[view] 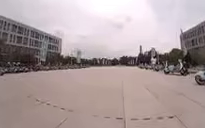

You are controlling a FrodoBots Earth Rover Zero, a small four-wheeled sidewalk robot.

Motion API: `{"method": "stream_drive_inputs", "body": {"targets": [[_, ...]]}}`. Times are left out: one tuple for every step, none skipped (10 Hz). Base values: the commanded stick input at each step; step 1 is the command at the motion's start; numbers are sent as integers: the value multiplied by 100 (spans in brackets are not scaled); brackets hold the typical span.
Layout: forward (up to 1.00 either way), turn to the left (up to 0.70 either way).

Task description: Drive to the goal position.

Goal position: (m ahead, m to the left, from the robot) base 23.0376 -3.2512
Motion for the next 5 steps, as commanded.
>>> {"method": "stream_drive_inputs", "body": {"targets": [[70, 1], [70, 1], [70, 1], [70, 1], [70, 1]]}}
